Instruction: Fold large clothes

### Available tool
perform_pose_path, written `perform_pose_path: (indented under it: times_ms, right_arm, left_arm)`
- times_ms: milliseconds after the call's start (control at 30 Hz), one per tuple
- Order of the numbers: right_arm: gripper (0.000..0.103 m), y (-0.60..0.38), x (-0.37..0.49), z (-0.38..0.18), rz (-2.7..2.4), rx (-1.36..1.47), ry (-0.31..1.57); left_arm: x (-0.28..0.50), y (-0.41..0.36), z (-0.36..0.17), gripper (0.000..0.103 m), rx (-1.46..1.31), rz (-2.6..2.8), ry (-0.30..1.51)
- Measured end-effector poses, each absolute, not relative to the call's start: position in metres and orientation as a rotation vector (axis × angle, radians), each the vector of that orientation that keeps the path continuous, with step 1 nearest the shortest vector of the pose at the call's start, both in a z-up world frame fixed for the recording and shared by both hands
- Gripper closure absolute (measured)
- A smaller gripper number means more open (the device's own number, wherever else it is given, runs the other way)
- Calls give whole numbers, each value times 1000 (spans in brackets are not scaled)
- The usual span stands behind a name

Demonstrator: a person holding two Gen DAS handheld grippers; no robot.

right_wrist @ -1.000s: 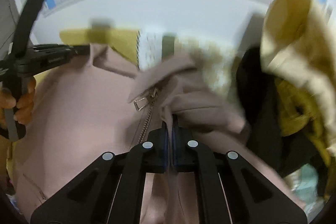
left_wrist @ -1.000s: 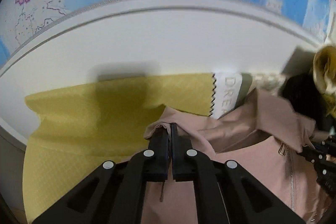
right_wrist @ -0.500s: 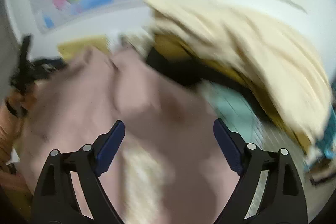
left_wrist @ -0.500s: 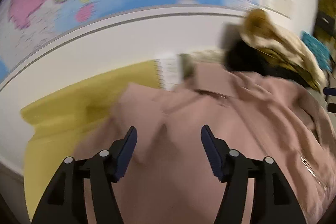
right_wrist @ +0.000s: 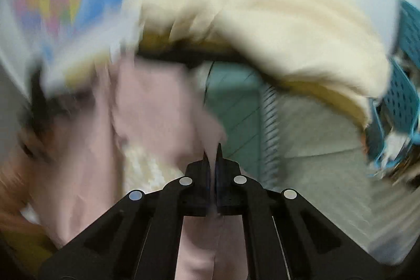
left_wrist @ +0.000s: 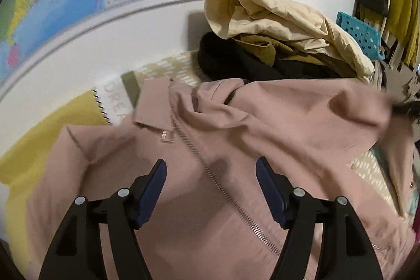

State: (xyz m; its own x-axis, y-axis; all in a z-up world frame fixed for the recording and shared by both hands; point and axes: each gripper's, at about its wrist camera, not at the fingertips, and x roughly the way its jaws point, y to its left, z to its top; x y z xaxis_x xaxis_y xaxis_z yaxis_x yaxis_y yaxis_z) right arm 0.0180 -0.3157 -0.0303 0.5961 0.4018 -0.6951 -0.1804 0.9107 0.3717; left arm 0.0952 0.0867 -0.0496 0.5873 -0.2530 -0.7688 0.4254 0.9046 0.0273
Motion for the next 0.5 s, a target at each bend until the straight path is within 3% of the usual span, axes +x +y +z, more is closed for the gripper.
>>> perform_pose_path:
  times_ms: [100,200,267,333,500]
  right_arm:
    - [100,-362,2,-8,268,364,794]
    - [95,-366,6,-22,235,336,876]
    - [86,-366,10,-38,210,311,952]
    - [45,-358,12,-48,185,258,988]
    - [29,-341,-24,-34,178,154,878]
  left_arm:
    - [107,74,-59,35,236,-395,870]
    - [120,62,-67,35,234,-373,888]
    - [132,53,-75,35,239,-349,901]
    - [143,48,-81,35,225,-331,924]
    - [158,37,-87,35,238,-273,953]
